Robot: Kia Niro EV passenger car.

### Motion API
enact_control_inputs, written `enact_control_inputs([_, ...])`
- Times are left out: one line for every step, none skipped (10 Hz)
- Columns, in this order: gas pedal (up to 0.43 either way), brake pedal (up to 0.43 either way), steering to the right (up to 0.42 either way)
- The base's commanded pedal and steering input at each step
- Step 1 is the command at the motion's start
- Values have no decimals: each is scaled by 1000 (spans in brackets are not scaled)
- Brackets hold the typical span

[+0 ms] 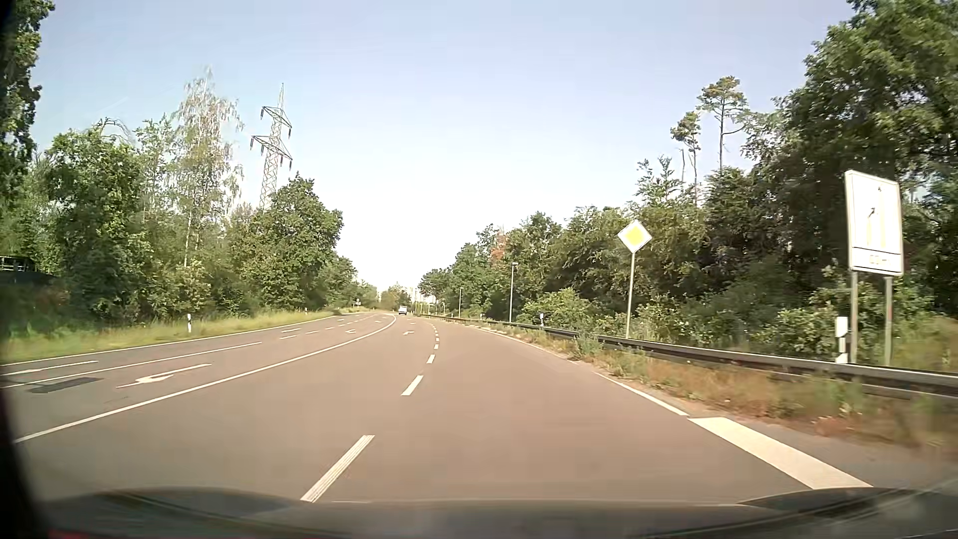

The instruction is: Follow the waypoints while adhering to traffic rules and regulations

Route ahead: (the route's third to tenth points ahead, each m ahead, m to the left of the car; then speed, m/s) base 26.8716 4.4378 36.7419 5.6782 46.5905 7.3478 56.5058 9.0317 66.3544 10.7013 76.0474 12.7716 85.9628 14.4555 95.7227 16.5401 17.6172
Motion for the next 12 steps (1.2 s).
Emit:
enact_control_inputs([177,30,-19])
enact_control_inputs([177,30,-19])
enact_control_inputs([177,30,-19])
enact_control_inputs([177,30,-19])
enact_control_inputs([177,30,-18])
enact_control_inputs([177,30,-18])
enact_control_inputs([177,30,-18])
enact_control_inputs([177,30,-18])
enact_control_inputs([177,30,-18])
enact_control_inputs([177,30,-17])
enact_control_inputs([177,30,-18])
enact_control_inputs([177,30,-17])
